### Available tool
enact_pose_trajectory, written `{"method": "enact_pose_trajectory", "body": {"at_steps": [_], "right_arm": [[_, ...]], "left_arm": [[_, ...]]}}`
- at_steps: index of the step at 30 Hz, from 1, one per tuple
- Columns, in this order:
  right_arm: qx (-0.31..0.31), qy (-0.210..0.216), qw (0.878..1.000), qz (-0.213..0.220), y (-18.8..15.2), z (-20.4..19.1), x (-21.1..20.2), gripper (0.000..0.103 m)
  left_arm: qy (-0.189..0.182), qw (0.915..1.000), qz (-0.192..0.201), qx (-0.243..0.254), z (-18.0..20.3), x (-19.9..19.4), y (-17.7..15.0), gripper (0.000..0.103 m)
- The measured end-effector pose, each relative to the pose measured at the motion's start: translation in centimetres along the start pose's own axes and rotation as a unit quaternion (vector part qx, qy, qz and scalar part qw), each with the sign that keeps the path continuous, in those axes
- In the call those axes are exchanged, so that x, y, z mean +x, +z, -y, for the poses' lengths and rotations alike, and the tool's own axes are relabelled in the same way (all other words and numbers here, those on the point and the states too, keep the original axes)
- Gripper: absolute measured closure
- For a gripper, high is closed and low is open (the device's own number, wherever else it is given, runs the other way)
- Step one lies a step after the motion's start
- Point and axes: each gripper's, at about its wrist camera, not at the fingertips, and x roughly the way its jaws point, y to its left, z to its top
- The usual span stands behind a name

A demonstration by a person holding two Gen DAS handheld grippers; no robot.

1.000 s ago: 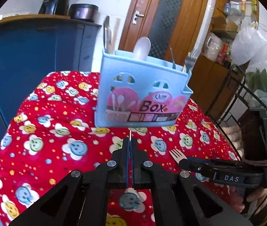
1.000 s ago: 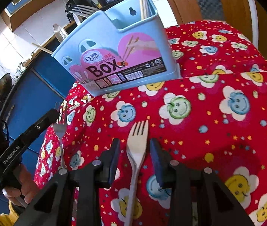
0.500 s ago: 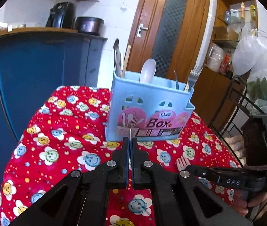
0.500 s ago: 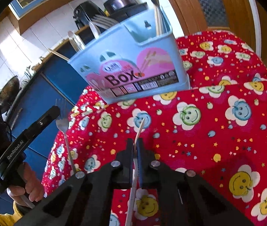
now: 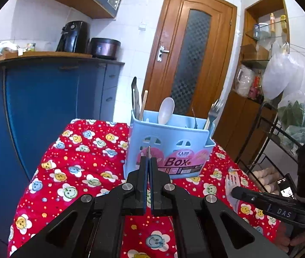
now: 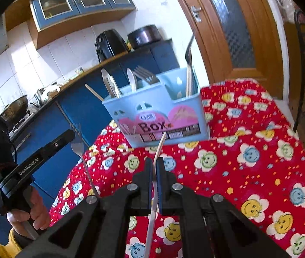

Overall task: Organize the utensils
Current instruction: 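Lift the fork with the left tool while the right tool carries the chopstick over the caddy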

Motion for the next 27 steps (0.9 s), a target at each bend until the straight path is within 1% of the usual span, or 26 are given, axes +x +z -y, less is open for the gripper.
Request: {"method": "enact_pose_trajectory", "body": {"at_steps": [3, 8, 20, 27], "right_arm": [[-0.005, -0.004, 1.0, 0.018, 0.3, -0.3, -0.8, 0.098], [-0.007, -0.009, 0.999, 0.036, 0.7, -0.6, -1.6, 0.098], [-0.002, -0.015, 0.998, 0.058, 1.2, -0.3, -2.6, 0.098], [-0.003, -0.016, 0.997, 0.071, 2.0, 0.0, -3.2, 0.098]], "left_arm": [[0.001, 1.0, 0.009, 0.0, 0.2, -0.5, 0.3, 0.102], [0.001, 0.9996, 0.027, 0.0, 0.4, -1.3, 1.1, 0.102], [0.004, 0.9982, 0.058, 0.011, 1.2, -1.7, 3.5, 0.102], [0.007, 0.9965, 0.08, 0.02, 1.9, -1.9, 5.2, 0.102]]}}
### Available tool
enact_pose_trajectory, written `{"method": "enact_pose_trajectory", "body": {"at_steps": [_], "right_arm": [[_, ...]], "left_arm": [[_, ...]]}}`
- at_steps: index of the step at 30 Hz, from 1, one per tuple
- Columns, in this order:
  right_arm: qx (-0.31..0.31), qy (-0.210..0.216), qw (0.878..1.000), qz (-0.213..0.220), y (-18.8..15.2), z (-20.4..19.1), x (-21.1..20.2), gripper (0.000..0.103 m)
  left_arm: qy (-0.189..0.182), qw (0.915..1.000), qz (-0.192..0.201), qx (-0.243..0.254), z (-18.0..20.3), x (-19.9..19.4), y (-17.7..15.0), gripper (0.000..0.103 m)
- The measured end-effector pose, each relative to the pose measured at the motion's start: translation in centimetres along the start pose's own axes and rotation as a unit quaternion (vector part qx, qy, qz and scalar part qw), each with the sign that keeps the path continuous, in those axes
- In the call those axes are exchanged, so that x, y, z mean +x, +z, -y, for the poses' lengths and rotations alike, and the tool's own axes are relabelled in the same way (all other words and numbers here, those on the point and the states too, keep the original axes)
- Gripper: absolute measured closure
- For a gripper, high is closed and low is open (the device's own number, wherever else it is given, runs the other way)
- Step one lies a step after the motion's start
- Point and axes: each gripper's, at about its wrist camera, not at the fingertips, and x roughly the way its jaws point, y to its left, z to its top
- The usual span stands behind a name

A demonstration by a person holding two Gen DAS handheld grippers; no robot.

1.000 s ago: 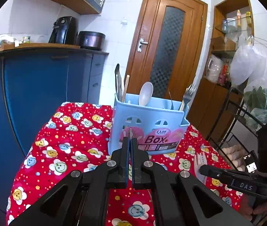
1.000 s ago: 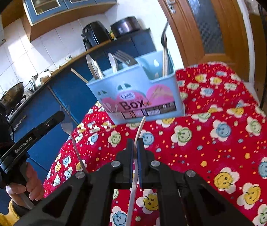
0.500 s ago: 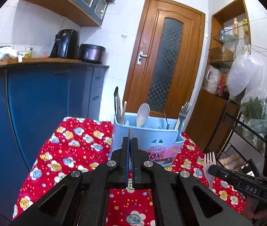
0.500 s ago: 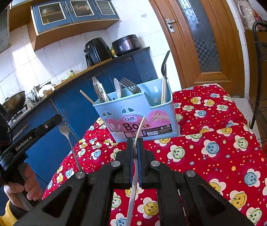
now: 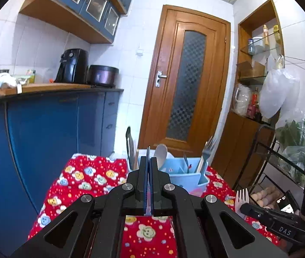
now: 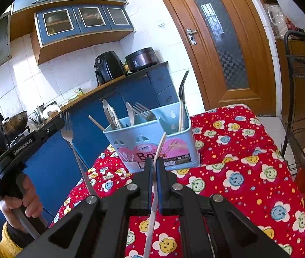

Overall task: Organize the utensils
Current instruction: 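Lift the fork with the left tool while the right tool carries the chopstick over the caddy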

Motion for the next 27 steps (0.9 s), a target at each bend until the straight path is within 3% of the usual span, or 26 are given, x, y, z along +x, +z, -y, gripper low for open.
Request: {"method": "enact_pose_trajectory", "body": {"at_steps": [16, 27], "right_arm": [[0.001, -0.001, 1.0, 0.012, 1.3, 0.7, -0.1, 0.098], [-0.004, -0.006, 1.0, 0.014, 2.4, 1.5, 0.6, 0.098]], "left_arm": [[0.029, 0.9975, 0.057, 0.028, 1.5, 1.7, 6.0, 0.102], [0.083, 0.99, 0.089, 0.072, 2.1, 5.1, 9.0, 0.102]]}}
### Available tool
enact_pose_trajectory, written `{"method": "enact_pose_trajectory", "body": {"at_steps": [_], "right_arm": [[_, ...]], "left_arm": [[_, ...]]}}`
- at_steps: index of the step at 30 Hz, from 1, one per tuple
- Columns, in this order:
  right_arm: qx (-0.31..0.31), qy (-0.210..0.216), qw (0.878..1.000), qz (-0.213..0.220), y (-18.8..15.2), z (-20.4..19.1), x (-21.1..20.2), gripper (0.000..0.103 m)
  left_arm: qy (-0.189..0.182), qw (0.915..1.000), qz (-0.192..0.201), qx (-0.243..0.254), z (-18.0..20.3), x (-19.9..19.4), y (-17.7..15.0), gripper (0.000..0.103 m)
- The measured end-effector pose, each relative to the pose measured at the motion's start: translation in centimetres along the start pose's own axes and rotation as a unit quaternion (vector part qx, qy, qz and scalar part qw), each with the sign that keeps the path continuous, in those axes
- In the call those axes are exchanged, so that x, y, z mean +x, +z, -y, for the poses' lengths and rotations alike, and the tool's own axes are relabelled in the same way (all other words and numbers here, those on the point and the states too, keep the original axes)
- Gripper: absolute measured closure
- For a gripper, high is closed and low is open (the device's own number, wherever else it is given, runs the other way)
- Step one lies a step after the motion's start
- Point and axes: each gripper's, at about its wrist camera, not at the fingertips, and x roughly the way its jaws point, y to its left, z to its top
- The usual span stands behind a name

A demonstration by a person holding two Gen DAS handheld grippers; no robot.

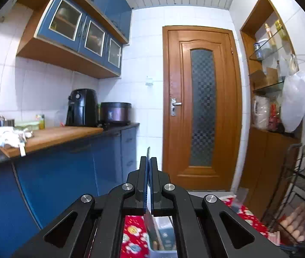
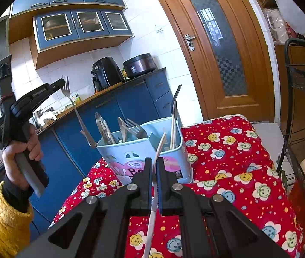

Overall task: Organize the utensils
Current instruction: 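Lift the fork with the left tool while the right tool carries the chopstick over the caddy, then open the left tool over the caddy while the right tool drops the chopstick in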

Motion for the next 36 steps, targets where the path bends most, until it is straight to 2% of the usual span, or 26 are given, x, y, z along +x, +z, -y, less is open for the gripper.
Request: {"method": "enact_pose_trajectory", "body": {"at_steps": [6, 14, 28, 36], "right_arm": [[-0.011, -0.003, 1.0, 0.009, 1.3, 0.1, 0.8, 0.098], [-0.043, -0.015, 0.998, 0.05, 4.3, -0.4, 2.3, 0.098], [-0.1, -0.056, 0.983, 0.143, 8.8, -1.8, 7.8, 0.098], [-0.129, -0.088, 0.976, 0.155, 8.1, -2.0, 10.9, 0.098]], "left_arm": [[0.023, 0.9997, 0.005, 0.01, -0.1, 2.3, 0.4, 0.102], [0.039, 0.9989, -0.004, 0.026, -0.1, 4.9, -0.7, 0.102], [0.028, 0.9991, -0.026, 0.019, -0.4, 6.8, -3.3, 0.102], [0.017, 0.999, -0.037, 0.016, -0.4, 7.6, -4.7, 0.101]]}}
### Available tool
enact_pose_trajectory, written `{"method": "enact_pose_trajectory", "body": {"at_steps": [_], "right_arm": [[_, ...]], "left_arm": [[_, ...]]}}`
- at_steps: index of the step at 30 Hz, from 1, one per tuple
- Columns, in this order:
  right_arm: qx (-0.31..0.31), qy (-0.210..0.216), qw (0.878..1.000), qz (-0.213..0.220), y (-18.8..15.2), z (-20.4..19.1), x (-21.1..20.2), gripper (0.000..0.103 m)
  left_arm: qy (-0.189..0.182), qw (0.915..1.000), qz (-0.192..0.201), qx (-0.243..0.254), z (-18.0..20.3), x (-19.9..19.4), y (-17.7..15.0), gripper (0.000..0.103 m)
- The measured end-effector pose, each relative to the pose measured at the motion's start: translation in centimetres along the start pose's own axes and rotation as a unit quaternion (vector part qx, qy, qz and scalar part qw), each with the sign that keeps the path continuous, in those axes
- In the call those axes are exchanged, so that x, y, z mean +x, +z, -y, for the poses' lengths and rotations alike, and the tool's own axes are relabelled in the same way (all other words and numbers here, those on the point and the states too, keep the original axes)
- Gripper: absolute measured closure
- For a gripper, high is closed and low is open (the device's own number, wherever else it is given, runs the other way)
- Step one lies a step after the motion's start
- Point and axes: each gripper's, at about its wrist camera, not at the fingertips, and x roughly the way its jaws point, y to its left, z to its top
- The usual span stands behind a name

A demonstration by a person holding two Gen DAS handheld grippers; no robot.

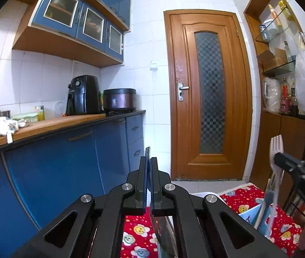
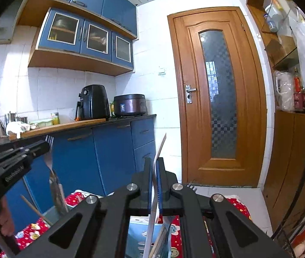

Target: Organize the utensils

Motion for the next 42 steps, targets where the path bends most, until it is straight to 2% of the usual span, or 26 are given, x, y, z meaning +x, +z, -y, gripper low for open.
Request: {"method": "enact_pose_trajectory", "body": {"at_steps": [6, 14, 17, 19, 23, 25, 27, 36, 42], "right_arm": [[-0.013, -0.014, 1.0, -0.005, -1.3, -0.3, 0.5, 0.098], [-0.006, 0.0, 0.999, -0.032, -2.6, -0.3, 0.2, 0.097], [0.003, 0.004, 0.999, -0.041, -2.9, -0.2, -0.3, 0.086], [0.012, 0.01, 0.999, -0.041, -2.8, 0.0, -0.8, 0.075], [0.028, 0.015, 0.998, -0.045, -2.3, 0.4, -1.9, 0.072], [0.037, 0.019, 0.998, -0.045, -2.1, 0.6, -2.6, 0.068], [0.047, 0.023, 0.998, -0.044, -1.8, 0.7, -3.4, 0.067], [0.077, 0.038, 0.994, -0.063, -1.3, 0.6, -7.3, 0.061], [0.085, 0.046, 0.993, -0.074, -1.3, 0.0, -10.1, 0.052]], "left_arm": [[-0.01, 0.9999, -0.004, 0.0, 0.4, 0.2, -0.9, 0.101], [-0.022, 0.9996, -0.017, 0.003, 0.7, 0.3, -1.5, 0.1], [-0.03, 0.9992, -0.027, 0.0, 0.8, 0.2, -1.7, 0.099], [-0.032, 0.999, -0.03, -0.005, 0.8, 0.1, -1.7, 0.099], [-0.042, 0.9985, -0.032, -0.013, 0.8, -0.5, -1.4, 0.086], [-0.047, 0.9982, -0.033, -0.017, 0.7, -0.9, -1.2, 0.069], [-0.051, 0.998, -0.03, -0.02, 0.7, -1.7, -1.0, 0.062], [-0.058, 0.9972, -0.045, -0.014, 0.7, -5.5, -1.1, 0.049], [-0.068, 0.9955, -0.06, -0.028, 0.1, -8.7, -1.6, 0.04]]}}
